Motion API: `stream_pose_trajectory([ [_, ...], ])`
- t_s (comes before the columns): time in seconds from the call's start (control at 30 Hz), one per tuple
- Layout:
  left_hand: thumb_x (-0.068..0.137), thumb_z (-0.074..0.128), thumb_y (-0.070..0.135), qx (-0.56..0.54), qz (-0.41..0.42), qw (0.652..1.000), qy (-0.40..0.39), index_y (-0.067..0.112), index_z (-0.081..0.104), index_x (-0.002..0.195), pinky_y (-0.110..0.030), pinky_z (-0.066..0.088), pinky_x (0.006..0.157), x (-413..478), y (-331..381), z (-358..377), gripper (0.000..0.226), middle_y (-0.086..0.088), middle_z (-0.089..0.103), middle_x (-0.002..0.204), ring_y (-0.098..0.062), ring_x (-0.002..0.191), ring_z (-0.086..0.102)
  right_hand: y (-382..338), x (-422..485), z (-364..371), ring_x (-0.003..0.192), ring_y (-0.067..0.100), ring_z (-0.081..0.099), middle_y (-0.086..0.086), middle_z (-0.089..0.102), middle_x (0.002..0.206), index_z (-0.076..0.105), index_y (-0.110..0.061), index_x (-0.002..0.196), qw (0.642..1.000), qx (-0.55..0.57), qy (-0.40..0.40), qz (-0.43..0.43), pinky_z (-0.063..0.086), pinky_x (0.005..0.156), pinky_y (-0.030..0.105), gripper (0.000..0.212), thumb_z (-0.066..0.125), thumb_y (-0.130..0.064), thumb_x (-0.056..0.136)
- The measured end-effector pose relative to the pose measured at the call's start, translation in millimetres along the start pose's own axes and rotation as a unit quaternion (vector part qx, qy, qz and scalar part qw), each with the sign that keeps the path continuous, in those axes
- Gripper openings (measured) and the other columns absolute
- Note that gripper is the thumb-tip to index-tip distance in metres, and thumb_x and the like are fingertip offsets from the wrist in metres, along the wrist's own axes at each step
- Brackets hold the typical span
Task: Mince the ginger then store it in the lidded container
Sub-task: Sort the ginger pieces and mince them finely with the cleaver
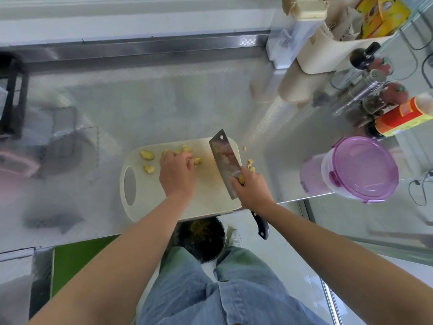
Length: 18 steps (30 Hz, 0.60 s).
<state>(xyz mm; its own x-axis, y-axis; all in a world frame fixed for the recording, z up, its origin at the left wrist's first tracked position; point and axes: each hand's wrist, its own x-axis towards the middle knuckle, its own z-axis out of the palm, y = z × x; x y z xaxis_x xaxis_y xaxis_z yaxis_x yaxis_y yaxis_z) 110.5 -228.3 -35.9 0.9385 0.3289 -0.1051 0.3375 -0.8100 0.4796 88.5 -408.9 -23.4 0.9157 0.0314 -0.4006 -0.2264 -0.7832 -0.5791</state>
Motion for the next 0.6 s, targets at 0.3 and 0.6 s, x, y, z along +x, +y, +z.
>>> stream_pose_trajectory([
  [0.3, 0.090, 0.063, 0.026, 0.111, 0.062, 0.989, -0.081, 0.016, 0.071, 0.106, -0.035, 0.041, 0.077, 22.9, 9.0, 3.5, 0.020, -0.008, 0.051, 0.110, -0.027, 0.110, 0.043, 1.9, 11.4, -0.6, 0.051, 0.022, 0.041, 0.006, 0.043, 0.060, 0.057, -0.006, 0.096, 1.000, 0.022, -0.007, 0.008, 0.047, 0.052, 0.040, 0.018, 0.049, -0.022, 0.093],
  [0.6, 0.090, 0.064, 0.026, 0.144, 0.081, 0.981, -0.101, 0.019, 0.072, 0.106, -0.034, 0.040, 0.077, 30.9, 13.2, 4.6, 0.019, -0.006, 0.055, 0.109, -0.026, 0.112, 0.043, 0.8, 12.3, -2.1, 0.050, 0.021, 0.043, 0.004, 0.043, 0.059, 0.053, -0.011, 0.091, 1.000, 0.022, -0.020, -0.005, 0.045, 0.050, 0.036, 0.013, 0.048, -0.022, 0.094],
])
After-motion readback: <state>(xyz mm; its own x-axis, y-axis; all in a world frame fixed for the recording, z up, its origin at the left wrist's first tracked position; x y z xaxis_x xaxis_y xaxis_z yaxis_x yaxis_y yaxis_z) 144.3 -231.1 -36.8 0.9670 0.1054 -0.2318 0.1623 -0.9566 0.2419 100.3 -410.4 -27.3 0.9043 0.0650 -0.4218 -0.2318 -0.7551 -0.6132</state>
